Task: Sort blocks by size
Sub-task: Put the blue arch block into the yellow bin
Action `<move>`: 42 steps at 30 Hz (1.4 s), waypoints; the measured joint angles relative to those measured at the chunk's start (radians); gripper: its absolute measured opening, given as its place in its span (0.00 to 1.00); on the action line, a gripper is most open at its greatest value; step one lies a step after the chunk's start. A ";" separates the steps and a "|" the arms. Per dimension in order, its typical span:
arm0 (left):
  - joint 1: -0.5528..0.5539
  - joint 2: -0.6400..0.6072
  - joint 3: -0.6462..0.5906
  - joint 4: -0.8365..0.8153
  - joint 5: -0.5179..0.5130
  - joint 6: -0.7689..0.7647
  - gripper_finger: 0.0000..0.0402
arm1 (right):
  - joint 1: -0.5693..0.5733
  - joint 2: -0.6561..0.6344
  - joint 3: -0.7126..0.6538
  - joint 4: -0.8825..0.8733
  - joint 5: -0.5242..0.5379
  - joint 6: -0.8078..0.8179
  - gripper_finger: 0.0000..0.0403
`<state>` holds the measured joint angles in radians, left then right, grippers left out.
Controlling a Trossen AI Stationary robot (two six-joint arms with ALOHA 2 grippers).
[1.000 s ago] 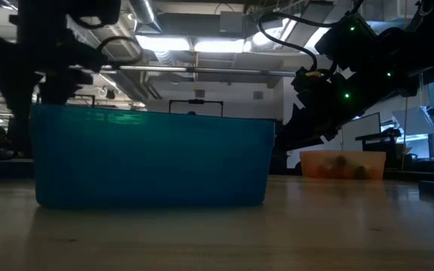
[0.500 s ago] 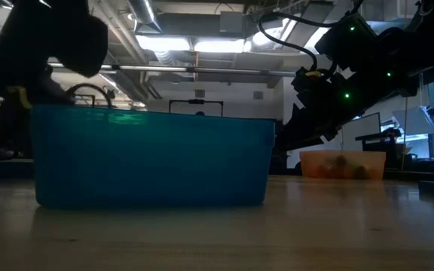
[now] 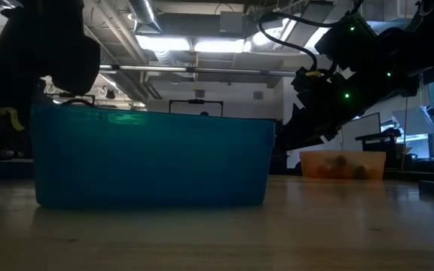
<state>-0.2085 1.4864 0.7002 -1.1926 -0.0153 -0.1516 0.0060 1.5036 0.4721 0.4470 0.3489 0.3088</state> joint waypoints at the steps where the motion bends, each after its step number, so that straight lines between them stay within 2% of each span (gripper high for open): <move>1: 0.000 0.000 -0.004 0.007 0.000 -0.005 0.58 | 0.000 0.000 0.000 0.000 0.000 0.000 0.72; 8: 0.000 0.000 -0.007 0.013 -0.026 -0.055 0.56 | 0.000 0.000 0.000 0.000 0.002 0.000 0.72; 19: 0.000 0.000 -0.016 0.058 -0.021 -0.052 0.33 | 0.000 0.000 0.000 0.000 0.002 0.000 0.72; 27: 0.000 0.006 -0.014 0.051 -0.011 -0.050 0.30 | 0.000 0.000 0.000 0.000 0.002 0.000 0.72; 31: 0.000 0.007 0.032 0.067 -0.028 -0.045 0.30 | 0.000 0.000 0.000 -0.001 0.002 0.000 0.72; 37: 0.006 0.007 0.156 0.074 -0.159 0.010 0.30 | 0.000 0.000 0.000 -0.001 0.002 0.000 0.72; 42: 0.062 0.007 0.277 0.108 -0.186 0.079 0.30 | 0.000 0.000 0.000 -0.001 0.002 0.000 0.72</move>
<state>-0.1462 1.4933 0.9770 -1.0848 -0.2010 -0.0726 0.0059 1.5036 0.4721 0.4465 0.3504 0.3088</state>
